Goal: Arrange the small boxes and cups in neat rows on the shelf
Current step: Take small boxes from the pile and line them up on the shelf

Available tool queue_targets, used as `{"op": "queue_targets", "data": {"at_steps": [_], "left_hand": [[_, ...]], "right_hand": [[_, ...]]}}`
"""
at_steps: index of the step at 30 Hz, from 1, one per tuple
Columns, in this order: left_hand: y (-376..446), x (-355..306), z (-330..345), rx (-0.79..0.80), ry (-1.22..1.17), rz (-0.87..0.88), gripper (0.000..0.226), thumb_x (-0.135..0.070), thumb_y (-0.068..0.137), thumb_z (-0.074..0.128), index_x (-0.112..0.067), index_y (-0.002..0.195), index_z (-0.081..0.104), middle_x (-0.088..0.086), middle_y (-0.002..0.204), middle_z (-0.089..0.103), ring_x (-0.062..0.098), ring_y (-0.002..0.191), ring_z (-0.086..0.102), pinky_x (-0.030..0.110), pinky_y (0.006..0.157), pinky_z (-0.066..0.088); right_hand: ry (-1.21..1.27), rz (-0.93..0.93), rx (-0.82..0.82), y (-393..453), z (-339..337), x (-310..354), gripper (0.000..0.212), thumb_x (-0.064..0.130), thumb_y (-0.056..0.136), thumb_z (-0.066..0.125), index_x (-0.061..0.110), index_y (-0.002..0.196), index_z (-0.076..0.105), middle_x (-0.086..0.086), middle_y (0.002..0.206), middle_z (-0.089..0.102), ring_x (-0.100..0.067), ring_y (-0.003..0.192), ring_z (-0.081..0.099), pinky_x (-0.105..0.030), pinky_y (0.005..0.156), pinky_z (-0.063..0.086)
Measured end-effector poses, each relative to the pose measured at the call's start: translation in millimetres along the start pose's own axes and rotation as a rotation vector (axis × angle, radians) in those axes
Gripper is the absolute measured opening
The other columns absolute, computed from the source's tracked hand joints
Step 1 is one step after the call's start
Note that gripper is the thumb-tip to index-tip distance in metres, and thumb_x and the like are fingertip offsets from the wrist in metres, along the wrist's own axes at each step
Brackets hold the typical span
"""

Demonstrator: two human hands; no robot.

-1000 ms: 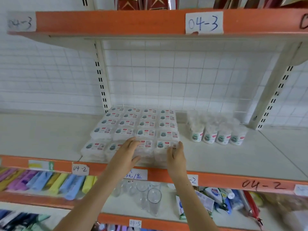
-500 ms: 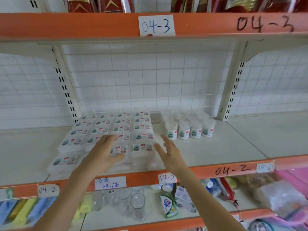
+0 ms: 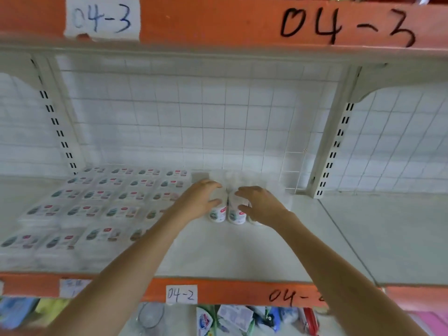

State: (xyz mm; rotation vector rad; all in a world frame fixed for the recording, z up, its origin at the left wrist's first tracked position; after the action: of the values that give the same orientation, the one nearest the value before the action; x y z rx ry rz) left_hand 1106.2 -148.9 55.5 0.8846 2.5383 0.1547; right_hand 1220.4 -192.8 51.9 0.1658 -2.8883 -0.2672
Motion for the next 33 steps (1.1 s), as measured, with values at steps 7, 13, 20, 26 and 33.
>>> {"op": "queue_targets", "data": {"at_steps": [7, 13, 20, 26, 33], "left_hand": [[8, -6, 14, -0.061, 0.056, -0.041, 0.032, -0.019, 0.088, 0.059, -0.008, 0.118, 0.058, 0.006, 0.120, 0.056, 0.021, 0.111, 0.052, 0.025, 0.089, 0.037], [9, -3, 16, -0.031, 0.042, -0.040, 0.029, -0.016, 0.086, 0.060, -0.008, 0.114, 0.060, 0.006, 0.118, 0.057, 0.020, 0.108, 0.054, 0.024, 0.085, 0.039], [9, -8, 11, -0.044, 0.027, -0.043, 0.044, -0.018, 0.082, 0.064, -0.011, 0.123, 0.051, 0.003, 0.126, 0.050, 0.019, 0.119, 0.044, 0.027, 0.094, 0.037], [31, -53, 0, -0.083, -0.019, 0.085, 0.035, -0.022, 0.086, 0.059, -0.016, 0.120, 0.054, -0.002, 0.126, 0.050, 0.014, 0.119, 0.044, 0.025, 0.097, 0.035], [48, -84, 54, 0.088, 0.079, 0.124, 0.046, -0.040, 0.085, 0.060, -0.021, 0.125, 0.051, -0.003, 0.129, 0.048, 0.016, 0.113, 0.049, 0.029, 0.087, 0.039]], "right_hand": [[0.038, -0.171, -0.057, 15, 8, -6, 0.030, 0.018, 0.088, 0.058, 0.015, 0.118, 0.063, -0.007, 0.118, 0.063, -0.027, 0.103, 0.059, -0.031, 0.087, 0.047], [0.008, -0.210, -0.078, 17, 10, -4, 0.033, 0.022, 0.088, 0.059, 0.015, 0.119, 0.061, -0.007, 0.120, 0.062, -0.027, 0.106, 0.055, -0.035, 0.089, 0.045], [0.075, -0.230, -0.006, 16, 7, -5, 0.046, 0.030, 0.085, 0.064, 0.016, 0.128, 0.054, -0.002, 0.131, 0.055, -0.023, 0.122, 0.044, -0.037, 0.103, 0.033], [0.204, -0.165, -0.193, -1, -51, -47, 0.021, 0.015, 0.088, 0.058, 0.014, 0.107, 0.067, -0.002, 0.114, 0.065, -0.021, 0.109, 0.055, -0.038, 0.096, 0.042], [0.132, 0.001, -0.010, -28, -31, -95, 0.031, 0.015, 0.086, 0.057, 0.017, 0.117, 0.061, 0.001, 0.125, 0.056, -0.016, 0.118, 0.047, -0.019, 0.095, 0.031]]}}
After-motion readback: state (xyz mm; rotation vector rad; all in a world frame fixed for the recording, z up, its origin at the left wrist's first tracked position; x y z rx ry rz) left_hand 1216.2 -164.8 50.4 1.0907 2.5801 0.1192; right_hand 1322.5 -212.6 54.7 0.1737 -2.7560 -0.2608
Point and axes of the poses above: each hand's wrist, its own y-axis towards the middle knuckle, its own z-axis out of the palm, x = y × z, the point moved 10 cm from there along y, towards the middle knuckle
